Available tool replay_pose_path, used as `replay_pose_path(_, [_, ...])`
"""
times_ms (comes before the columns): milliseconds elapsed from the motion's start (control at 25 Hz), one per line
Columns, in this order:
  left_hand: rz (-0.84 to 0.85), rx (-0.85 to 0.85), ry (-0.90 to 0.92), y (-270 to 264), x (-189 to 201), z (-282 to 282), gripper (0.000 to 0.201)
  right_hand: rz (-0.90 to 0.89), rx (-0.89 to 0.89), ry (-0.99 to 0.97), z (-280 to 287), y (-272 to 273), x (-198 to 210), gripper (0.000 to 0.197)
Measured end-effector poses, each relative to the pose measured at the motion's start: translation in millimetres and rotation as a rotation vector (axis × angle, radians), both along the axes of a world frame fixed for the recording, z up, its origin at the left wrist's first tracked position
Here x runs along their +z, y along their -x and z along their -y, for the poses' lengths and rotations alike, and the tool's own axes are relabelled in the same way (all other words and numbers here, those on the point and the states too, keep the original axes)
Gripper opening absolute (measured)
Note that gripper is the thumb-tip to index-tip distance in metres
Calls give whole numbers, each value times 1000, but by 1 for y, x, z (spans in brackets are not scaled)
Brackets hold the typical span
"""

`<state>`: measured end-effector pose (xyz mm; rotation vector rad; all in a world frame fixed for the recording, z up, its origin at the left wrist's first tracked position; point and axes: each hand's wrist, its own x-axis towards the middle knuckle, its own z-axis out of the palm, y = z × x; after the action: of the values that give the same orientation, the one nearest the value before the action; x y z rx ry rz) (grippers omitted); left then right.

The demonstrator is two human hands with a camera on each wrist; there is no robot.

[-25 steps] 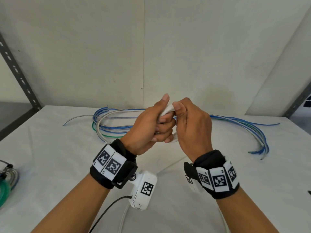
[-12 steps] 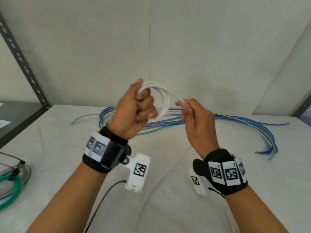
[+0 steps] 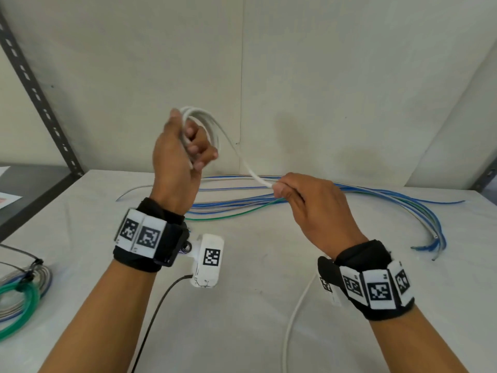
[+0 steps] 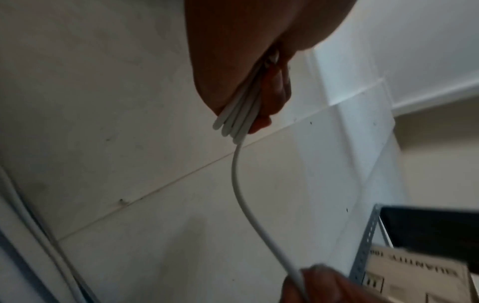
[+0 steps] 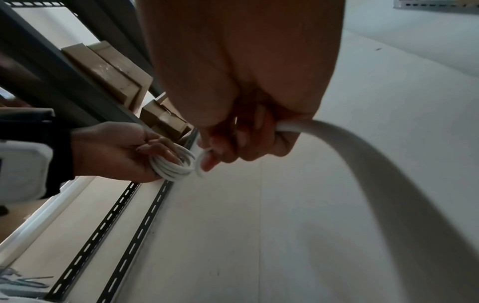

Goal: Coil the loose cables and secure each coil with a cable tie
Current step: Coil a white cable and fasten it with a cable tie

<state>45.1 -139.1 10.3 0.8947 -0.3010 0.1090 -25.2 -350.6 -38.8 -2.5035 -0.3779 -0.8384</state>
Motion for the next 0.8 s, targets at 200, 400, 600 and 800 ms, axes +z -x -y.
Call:
replay_pose_path(200, [322, 72, -611, 21, -18, 36, 46, 36, 89, 5, -13, 13, 14, 44])
replay_pose_path(400, [490, 102, -790, 31, -25, 43, 44, 53, 99, -24, -8, 17, 18, 41])
replay_pose_path(600, [431, -27, -829, 36, -35, 52, 50, 119, 125, -203, -10, 17, 19, 28])
replay_pose_path(800, [220, -353, -757, 41, -28, 50, 46, 307, 64, -295, -13, 13, 9, 32])
